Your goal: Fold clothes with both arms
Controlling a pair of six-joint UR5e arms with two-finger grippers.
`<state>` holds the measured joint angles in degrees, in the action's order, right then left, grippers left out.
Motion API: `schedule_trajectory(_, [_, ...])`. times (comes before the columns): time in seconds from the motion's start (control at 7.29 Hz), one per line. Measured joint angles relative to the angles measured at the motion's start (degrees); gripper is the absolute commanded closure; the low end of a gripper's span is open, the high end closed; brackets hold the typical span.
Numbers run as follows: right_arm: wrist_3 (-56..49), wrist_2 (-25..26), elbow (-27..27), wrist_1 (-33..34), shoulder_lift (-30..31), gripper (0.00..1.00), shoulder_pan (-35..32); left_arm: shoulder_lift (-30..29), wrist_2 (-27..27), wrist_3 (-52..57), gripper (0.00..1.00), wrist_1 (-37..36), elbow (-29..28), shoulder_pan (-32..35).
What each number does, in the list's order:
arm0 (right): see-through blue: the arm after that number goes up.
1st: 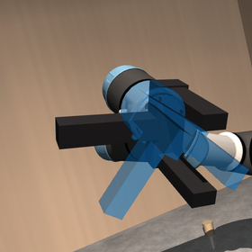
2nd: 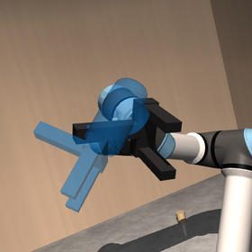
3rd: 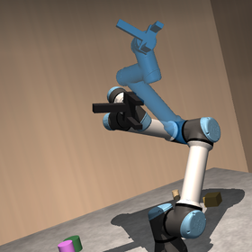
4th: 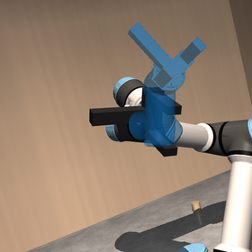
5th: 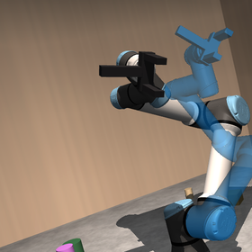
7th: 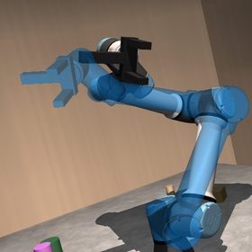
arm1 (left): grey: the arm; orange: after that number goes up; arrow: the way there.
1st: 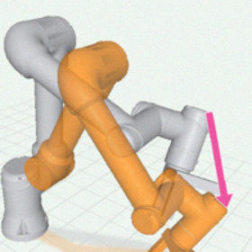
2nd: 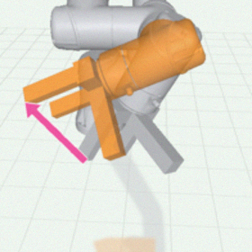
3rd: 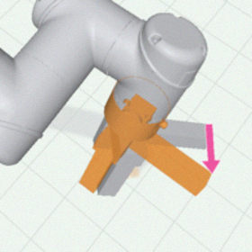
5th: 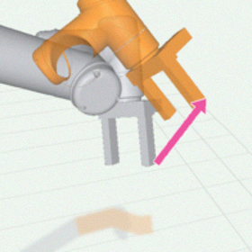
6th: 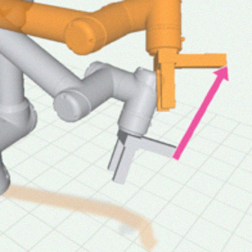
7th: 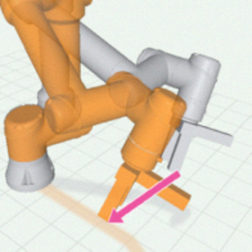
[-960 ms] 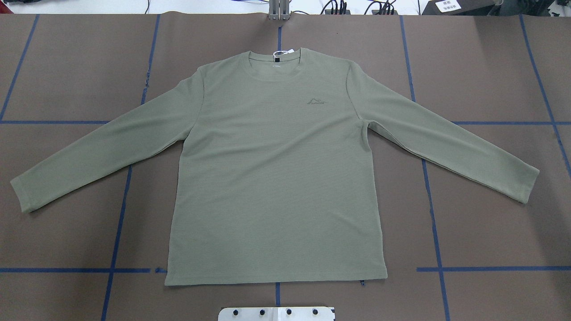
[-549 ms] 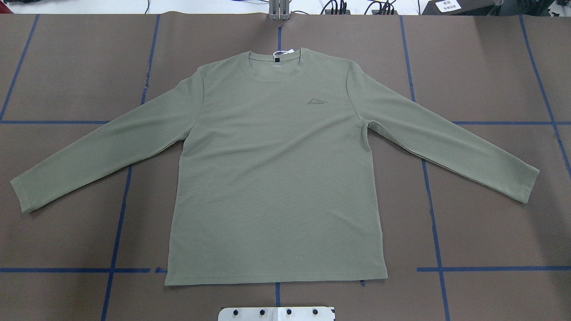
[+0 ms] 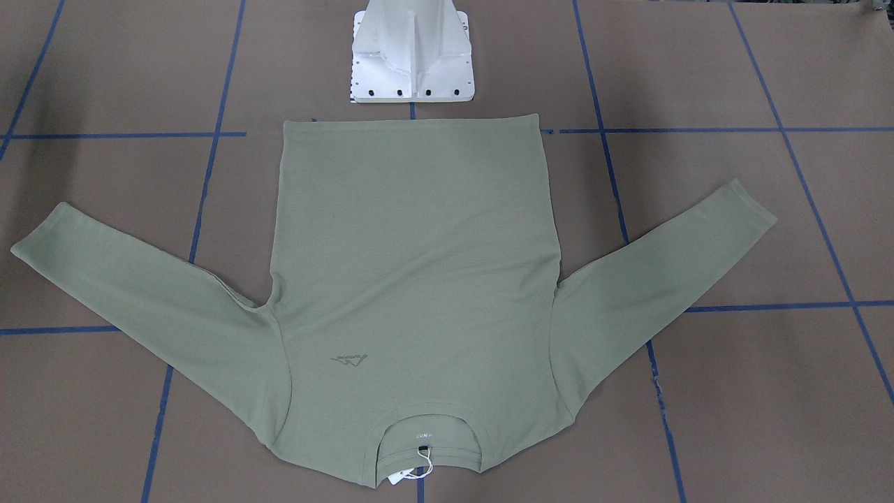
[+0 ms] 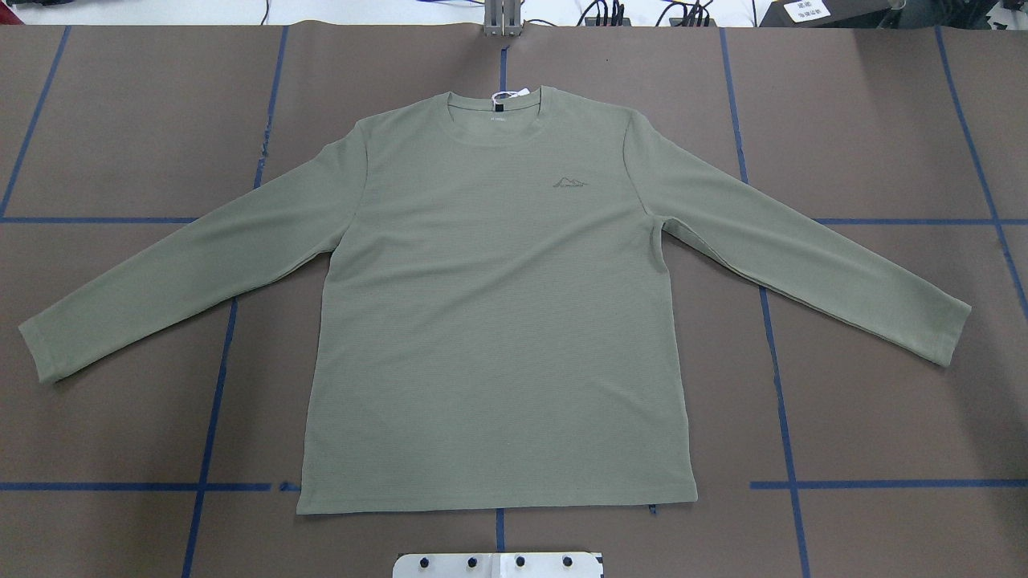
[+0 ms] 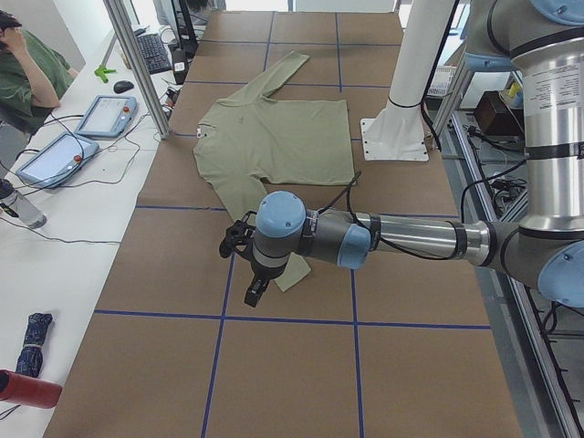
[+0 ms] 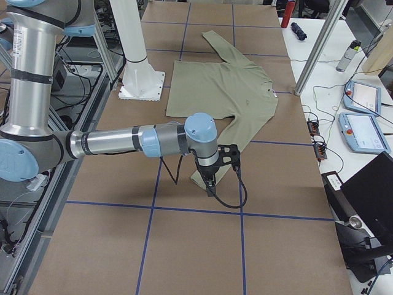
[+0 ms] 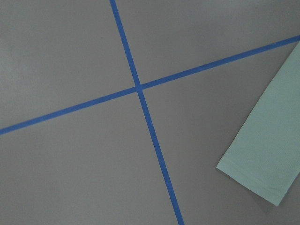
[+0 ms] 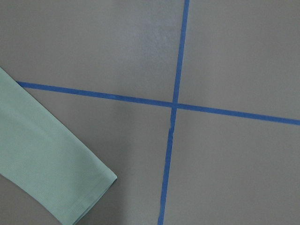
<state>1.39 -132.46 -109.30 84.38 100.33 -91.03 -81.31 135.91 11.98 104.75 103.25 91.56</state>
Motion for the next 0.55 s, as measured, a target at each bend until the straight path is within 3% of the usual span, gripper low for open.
schedule_trajectory(0.27, [0.09,-0.52,0.46,-5.34,-0.01,0.00,0.00,-2.33,0.27,-0.06,0.00,12.11,-3.38,0.33])
schedule_trajectory(0.55, [0.22,-3.24,0.70,-8.05,0.35,0.00,-0.08,-2.85,0.61,-0.10,0.00,18.39,-5.62,0.41])
